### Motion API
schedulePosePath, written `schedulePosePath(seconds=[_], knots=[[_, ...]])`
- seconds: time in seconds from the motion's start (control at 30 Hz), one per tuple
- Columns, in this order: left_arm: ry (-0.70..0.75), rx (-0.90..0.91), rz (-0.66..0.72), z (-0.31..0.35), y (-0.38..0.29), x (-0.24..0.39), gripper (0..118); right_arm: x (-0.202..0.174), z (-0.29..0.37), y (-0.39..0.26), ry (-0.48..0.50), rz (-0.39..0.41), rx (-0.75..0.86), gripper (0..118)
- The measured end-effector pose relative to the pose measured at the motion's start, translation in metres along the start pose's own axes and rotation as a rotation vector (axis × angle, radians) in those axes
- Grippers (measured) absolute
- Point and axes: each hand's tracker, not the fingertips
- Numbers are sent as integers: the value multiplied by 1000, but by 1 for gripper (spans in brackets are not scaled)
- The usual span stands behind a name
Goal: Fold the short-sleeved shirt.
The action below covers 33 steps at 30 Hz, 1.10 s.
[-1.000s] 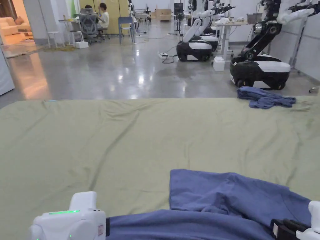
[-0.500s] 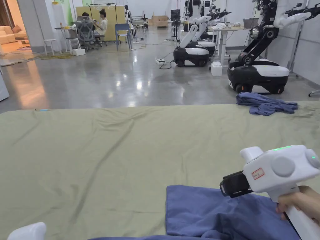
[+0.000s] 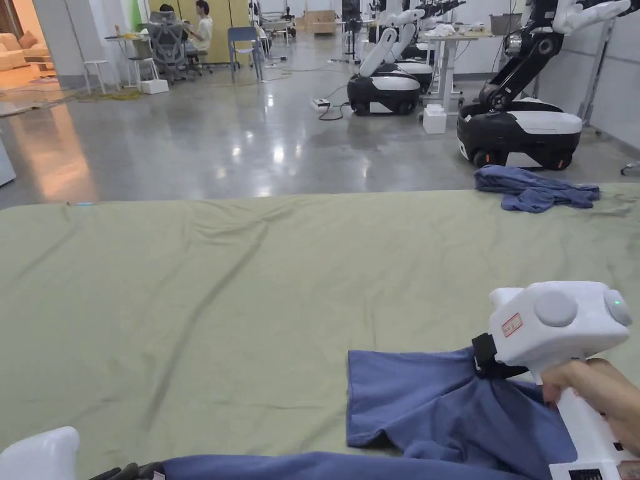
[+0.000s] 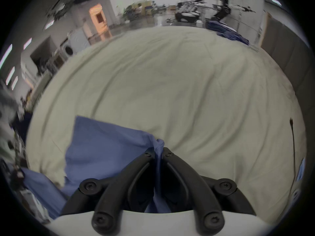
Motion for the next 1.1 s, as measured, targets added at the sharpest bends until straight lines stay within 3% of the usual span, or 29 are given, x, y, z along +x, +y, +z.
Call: schedulePosePath(seconds=[0.1,0.27,0.43,0.7,0.83,1.1], knots=[[-8,10,-5,3,7,-2,3,-2,43,0,43,-68,77,6],[-7,56,-29,10,32,5,3,9,114,14,-3,-24,187,6],[-36,131,-86,27,73,19,3,34,189,30,-7,-74,325,6],[51,240,-180,59,159,29,3,74,294,54,-2,-192,512,6],[51,294,-192,75,199,37,3,75,330,70,32,-213,565,6],[89,399,-267,82,308,65,3,40,389,145,47,-214,653,6]])
